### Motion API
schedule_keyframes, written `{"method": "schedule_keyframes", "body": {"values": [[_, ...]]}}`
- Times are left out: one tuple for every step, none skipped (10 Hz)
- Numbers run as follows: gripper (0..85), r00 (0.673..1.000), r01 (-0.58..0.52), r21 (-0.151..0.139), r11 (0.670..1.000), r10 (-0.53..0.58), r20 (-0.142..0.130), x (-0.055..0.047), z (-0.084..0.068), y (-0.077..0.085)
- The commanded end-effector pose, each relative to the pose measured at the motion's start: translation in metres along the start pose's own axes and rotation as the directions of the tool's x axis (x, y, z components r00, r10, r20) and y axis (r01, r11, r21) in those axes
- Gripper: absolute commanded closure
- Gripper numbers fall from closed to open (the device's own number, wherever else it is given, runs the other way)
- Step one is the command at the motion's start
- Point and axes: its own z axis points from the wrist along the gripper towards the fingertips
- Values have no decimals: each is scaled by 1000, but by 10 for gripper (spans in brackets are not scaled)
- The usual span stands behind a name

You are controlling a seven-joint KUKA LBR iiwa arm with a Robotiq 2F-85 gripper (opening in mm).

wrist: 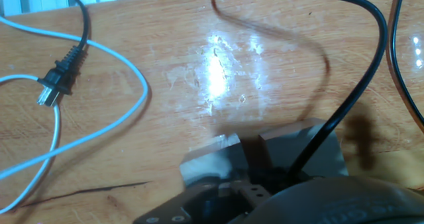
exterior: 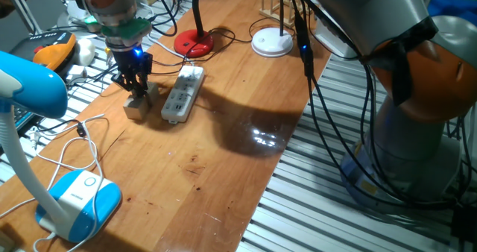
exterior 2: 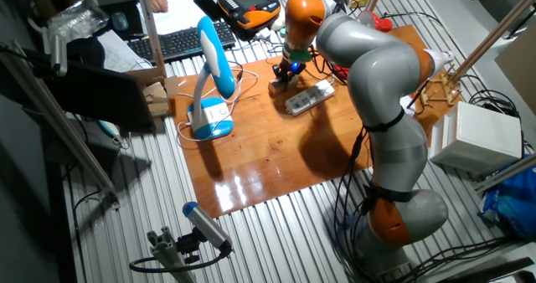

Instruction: Plug in the power cord of the desk lamp, turn on the socket, and light up the desk lamp

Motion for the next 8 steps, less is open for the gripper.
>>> {"method": "schedule_keyframes", "body": {"values": [[510, 1000, 2, 0, 1000, -2, 0, 0, 0, 0], [510, 1000, 5, 3, 1000, -5, 2, 0, 0, 0], [510, 1000, 12, 6, 1000, -12, 4, 0, 0, 0], [510, 1000, 22, 6, 1000, -22, 4, 0, 0, 0], [680, 1000, 29, 7, 1000, -29, 4, 0, -1, -1], [680, 999, 35, 7, 999, -35, 4, 0, -1, -1], [850, 999, 43, 3, 999, -43, 0, 0, -1, -1], [850, 999, 50, -12, 999, -50, -14, 1, -3, -1]]}}
